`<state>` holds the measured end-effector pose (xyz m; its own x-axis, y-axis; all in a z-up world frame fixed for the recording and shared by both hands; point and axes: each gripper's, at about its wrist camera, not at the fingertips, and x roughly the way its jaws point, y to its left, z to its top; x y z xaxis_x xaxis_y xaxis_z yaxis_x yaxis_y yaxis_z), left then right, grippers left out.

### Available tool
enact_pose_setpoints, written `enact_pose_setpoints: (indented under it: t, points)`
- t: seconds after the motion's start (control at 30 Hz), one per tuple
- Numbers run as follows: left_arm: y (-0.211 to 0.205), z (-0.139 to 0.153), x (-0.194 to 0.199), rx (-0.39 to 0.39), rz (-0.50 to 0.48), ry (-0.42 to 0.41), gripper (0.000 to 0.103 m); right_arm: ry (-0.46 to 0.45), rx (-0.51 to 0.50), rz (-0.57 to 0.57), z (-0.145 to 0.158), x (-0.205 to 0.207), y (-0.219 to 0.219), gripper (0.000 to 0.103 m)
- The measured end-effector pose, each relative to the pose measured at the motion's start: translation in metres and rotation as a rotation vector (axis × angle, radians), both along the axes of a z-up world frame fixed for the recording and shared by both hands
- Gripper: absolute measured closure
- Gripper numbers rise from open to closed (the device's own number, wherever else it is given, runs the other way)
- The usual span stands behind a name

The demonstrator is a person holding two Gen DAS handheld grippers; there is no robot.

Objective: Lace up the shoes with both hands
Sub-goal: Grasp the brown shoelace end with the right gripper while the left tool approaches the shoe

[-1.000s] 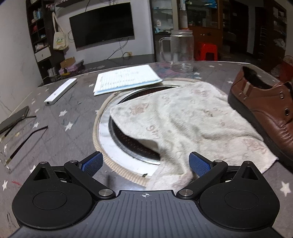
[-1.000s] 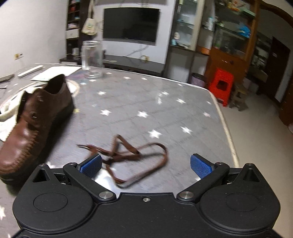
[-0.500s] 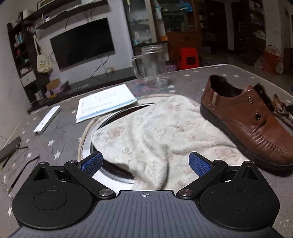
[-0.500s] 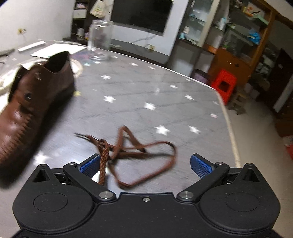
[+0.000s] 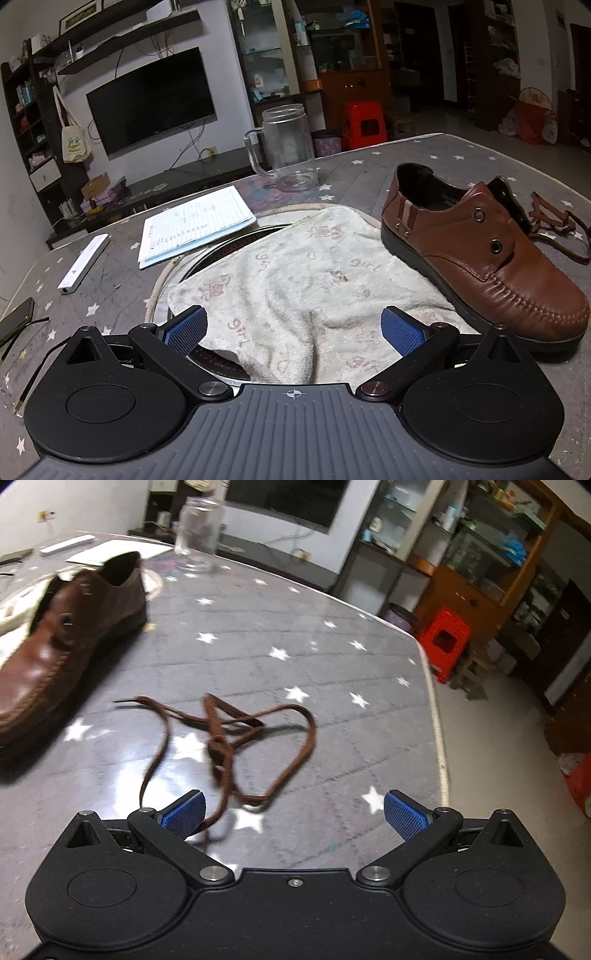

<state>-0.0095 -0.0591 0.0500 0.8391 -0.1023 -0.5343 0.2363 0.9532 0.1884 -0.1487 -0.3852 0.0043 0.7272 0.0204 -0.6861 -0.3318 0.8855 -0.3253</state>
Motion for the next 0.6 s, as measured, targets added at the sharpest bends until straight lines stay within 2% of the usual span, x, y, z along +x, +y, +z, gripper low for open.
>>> enact_pose_setpoints:
  t: [0.2, 0.33, 0.43, 0.5, 0.6]
  points:
    - [-0.013, 0.006, -0.009, -0.007, -0.031, 0.005, 0.002, -0.028, 0.105, 0.115, 0.017, -0.009, 0.018, 0.000]
    - [-0.017, 0.007, -0.010, -0.004, -0.044, 0.013, 0.002, -0.009, 0.131, 0.205, 0.015, -0.003, 0.037, 0.001]
    - [-0.020, 0.008, -0.011, -0.002, -0.053, 0.019, 0.002, 0.033, 0.165, 0.237, 0.011, 0.006, 0.045, 0.008]
    - [-0.022, 0.010, -0.012, -0.003, -0.063, 0.023, 0.002, 0.063, 0.183, 0.239, 0.006, 0.013, 0.048, 0.019]
    - [-0.026, 0.013, -0.013, -0.002, -0.083, 0.031, 0.003, 0.138, 0.243, 0.226, -0.003, 0.030, 0.047, 0.030]
